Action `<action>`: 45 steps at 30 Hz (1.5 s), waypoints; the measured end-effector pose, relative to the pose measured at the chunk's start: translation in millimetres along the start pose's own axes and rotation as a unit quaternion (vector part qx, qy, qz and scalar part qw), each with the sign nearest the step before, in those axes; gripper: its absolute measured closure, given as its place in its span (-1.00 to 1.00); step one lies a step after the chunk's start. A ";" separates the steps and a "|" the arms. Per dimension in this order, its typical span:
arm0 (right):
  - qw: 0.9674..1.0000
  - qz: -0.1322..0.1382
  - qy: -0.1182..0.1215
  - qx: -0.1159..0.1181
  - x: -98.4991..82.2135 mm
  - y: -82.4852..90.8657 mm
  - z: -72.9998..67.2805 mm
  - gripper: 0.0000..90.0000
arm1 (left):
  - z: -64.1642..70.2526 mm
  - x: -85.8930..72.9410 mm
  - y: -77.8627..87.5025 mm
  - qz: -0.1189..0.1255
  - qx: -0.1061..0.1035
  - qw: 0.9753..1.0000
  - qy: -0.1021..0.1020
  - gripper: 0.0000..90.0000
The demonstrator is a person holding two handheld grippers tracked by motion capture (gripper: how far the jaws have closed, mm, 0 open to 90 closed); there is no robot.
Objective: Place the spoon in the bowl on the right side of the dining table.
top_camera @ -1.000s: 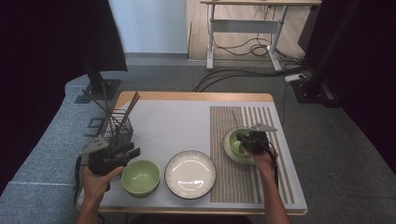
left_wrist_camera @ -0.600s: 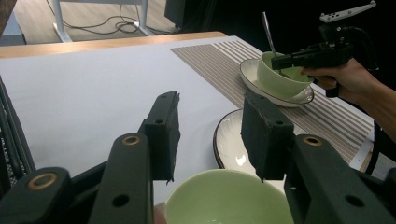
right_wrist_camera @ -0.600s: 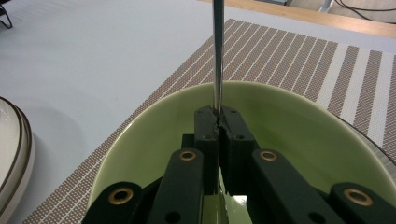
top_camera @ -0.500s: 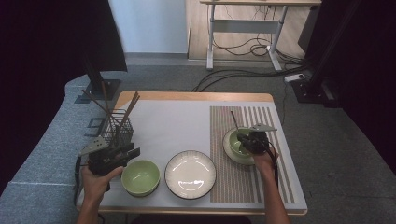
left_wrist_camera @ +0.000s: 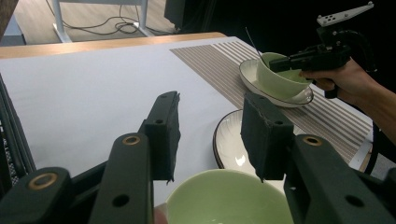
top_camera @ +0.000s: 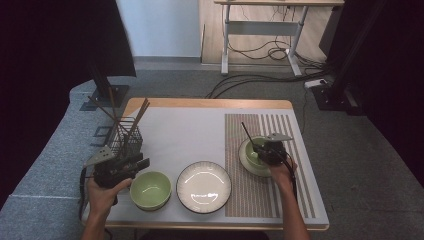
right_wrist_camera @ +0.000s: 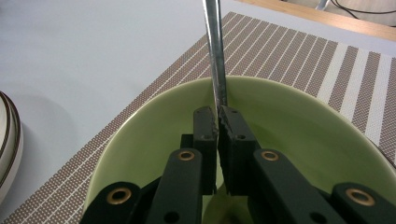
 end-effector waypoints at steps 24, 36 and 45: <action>1.000 0.023 -0.007 0.011 22.1 7.5 -6.7 0.62 | -4.5 3.3 7.6 0.012 0.002 1.000 0.008 0.27; 1.000 0.014 -0.013 0.019 39.2 -5.1 -6.9 0.51 | -2.1 1.7 3.7 0.005 -0.001 1.000 0.005 0.27; 1.000 0.012 -0.015 0.019 44.6 -17.8 -8.5 0.47 | -1.4 0.8 2.8 0.003 -0.002 1.000 0.003 0.28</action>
Point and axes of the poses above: each handheld gripper's, and its own axes: y roughly backward along the jaws, x roughly out of its top, z roughly to its right, the point moved 6 cm from there along -y, roughly forward along the jaws, and after that the axes turned 4 degrees about x, right-handed, at the moved point
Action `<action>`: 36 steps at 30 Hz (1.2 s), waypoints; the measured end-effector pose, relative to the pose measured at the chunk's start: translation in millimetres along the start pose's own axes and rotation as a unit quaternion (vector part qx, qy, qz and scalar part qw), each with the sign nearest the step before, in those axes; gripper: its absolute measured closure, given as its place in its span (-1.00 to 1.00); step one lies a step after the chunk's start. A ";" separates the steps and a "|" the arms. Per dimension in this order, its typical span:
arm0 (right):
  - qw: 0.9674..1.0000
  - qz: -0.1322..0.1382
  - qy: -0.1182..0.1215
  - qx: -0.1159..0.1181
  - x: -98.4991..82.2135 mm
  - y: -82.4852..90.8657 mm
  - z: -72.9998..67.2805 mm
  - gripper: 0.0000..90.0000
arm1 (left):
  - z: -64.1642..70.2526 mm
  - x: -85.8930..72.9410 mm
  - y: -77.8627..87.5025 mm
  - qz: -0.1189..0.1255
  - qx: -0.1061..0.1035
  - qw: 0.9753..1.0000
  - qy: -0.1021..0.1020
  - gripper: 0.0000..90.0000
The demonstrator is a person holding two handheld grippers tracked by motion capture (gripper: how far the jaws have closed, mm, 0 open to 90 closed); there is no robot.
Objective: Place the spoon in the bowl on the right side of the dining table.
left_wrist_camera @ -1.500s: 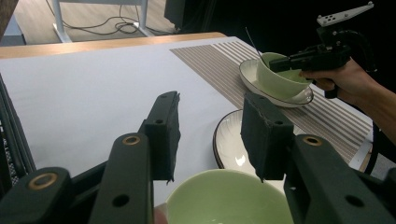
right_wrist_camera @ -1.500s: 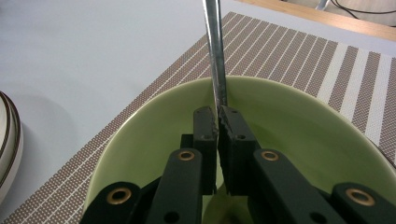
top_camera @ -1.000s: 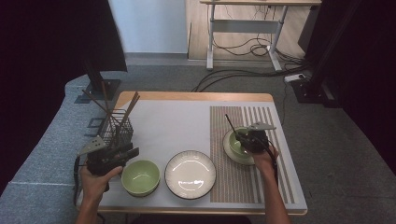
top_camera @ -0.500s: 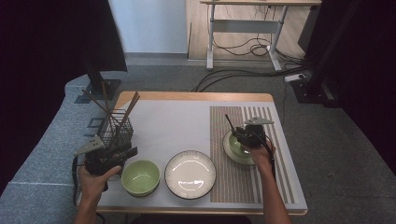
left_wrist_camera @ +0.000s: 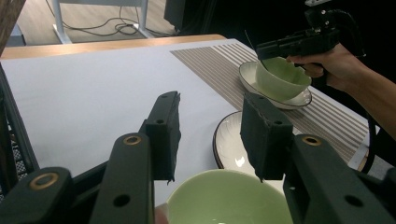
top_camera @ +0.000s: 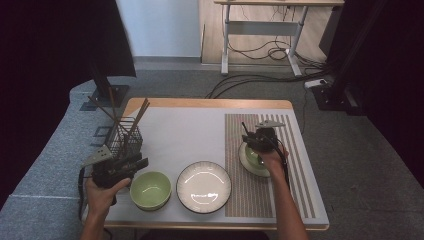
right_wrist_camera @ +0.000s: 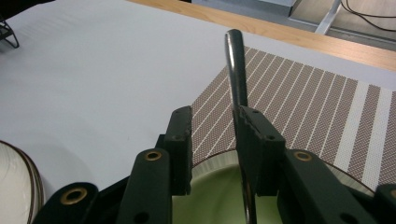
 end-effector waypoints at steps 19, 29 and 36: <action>1.000 0.000 -0.019 -0.006 2.6 -1.0 7.7 0.39 | 0.6 -1.1 -1.4 -0.002 0.000 1.000 0.000 0.28; 0.999 -0.029 -0.006 0.025 -4.0 -7.0 -8.8 0.38 | -0.7 -0.3 1.7 0.002 0.001 1.000 0.002 0.28; 0.999 -0.027 0.006 0.037 -3.8 -0.6 -19.9 0.37 | -0.5 -0.9 0.5 0.001 0.001 1.000 0.002 0.28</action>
Point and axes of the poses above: each handheld gripper's, and its own axes: y roughly backward along the jaws, x roughly out of its top, z roughly to its right, the point moved 6 cm from there along -y, roughly forward along the jaws, and after that the axes turned 4 degrees about x, right-handed, at the moved point
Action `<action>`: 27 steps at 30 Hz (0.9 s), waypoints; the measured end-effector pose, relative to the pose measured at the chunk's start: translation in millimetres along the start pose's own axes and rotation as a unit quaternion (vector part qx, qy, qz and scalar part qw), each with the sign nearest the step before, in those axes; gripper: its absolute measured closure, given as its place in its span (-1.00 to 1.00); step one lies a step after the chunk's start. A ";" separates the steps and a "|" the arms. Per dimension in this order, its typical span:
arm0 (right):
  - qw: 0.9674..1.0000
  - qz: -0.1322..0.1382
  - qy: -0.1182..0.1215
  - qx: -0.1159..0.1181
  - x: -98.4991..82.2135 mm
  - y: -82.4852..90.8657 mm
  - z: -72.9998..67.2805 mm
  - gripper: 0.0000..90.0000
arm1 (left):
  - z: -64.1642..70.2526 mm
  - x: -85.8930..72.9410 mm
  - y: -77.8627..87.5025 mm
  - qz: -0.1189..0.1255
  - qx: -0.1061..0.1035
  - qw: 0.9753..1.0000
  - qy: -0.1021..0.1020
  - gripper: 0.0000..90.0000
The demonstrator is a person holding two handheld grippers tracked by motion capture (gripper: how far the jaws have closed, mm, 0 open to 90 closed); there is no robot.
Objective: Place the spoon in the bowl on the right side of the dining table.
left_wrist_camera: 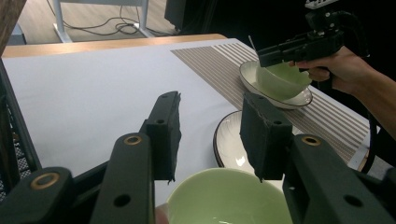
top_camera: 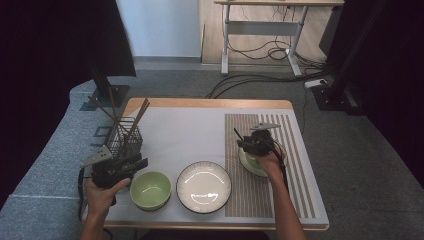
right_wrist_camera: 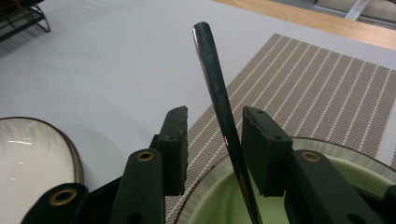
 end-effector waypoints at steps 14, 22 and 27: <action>1.000 0.002 0.009 0.015 -7.6 0.2 -10.3 0.36 | -0.4 -0.3 -0.4 -0.002 -0.001 1.000 0.000 0.28; 1.000 0.007 0.006 0.028 -12.7 5.4 -13.1 0.34 | 0.3 -1.0 -2.0 -0.004 -0.002 1.000 0.000 0.28; 1.000 0.017 0.006 0.026 -15.0 9.3 -13.6 0.30 | 0.8 -1.3 -2.7 -0.005 -0.002 1.000 -0.001 0.28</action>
Point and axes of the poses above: each handheld gripper's, and its own axes: y roughly backward along the jaws, x roughly out of its top, z roughly to its right, the point moved 6 cm from there along -y, roughly forward along the jaws, and after that the axes turned 4 degrees about x, right-handed, at the moved point
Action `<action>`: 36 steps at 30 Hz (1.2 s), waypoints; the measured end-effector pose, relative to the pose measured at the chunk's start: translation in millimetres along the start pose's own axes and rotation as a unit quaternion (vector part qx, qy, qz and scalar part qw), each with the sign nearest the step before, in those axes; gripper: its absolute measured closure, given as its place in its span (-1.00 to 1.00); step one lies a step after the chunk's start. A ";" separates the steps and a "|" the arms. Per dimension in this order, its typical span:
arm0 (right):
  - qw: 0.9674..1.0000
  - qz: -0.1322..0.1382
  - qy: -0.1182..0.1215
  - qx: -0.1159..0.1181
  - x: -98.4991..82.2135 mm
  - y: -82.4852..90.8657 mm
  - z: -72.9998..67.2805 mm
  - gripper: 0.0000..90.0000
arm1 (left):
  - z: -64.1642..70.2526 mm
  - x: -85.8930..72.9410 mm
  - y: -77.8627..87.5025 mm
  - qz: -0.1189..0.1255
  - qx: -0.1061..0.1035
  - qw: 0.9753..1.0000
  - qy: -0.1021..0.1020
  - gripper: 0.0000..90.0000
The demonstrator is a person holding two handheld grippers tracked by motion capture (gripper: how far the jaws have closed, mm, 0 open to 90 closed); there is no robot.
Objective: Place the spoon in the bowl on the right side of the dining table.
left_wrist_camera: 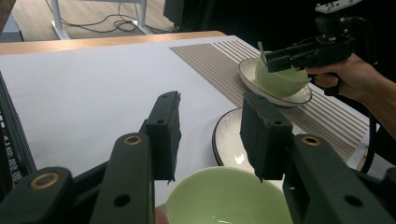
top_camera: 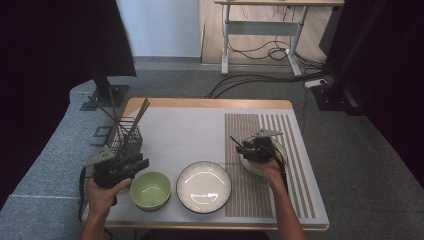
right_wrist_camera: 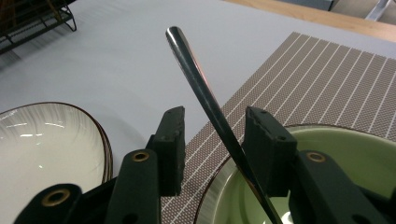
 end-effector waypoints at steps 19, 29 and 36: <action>0.999 0.039 0.002 -0.015 -7.0 27.7 -9.8 0.11 | -3.6 -0.1 2.7 0.002 0.006 1.000 0.004 0.27; 0.999 0.045 -0.008 -0.008 -19.6 33.9 -17.1 0.06 | -5.9 1.0 5.0 0.005 0.005 1.000 0.007 0.26; 0.999 0.042 -0.010 -0.010 -24.8 33.6 -17.7 0.04 | -9.1 4.2 8.9 0.013 0.006 1.000 0.010 0.26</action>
Point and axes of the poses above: each handheld gripper's, and its own axes: y roughly backward along the jaws, x roughly out of its top, z roughly to its right, the point moved 6 cm from there along -y, roughly forward along the jaws, and after that the axes turned 4 degrees about x, right-handed, at the moved point
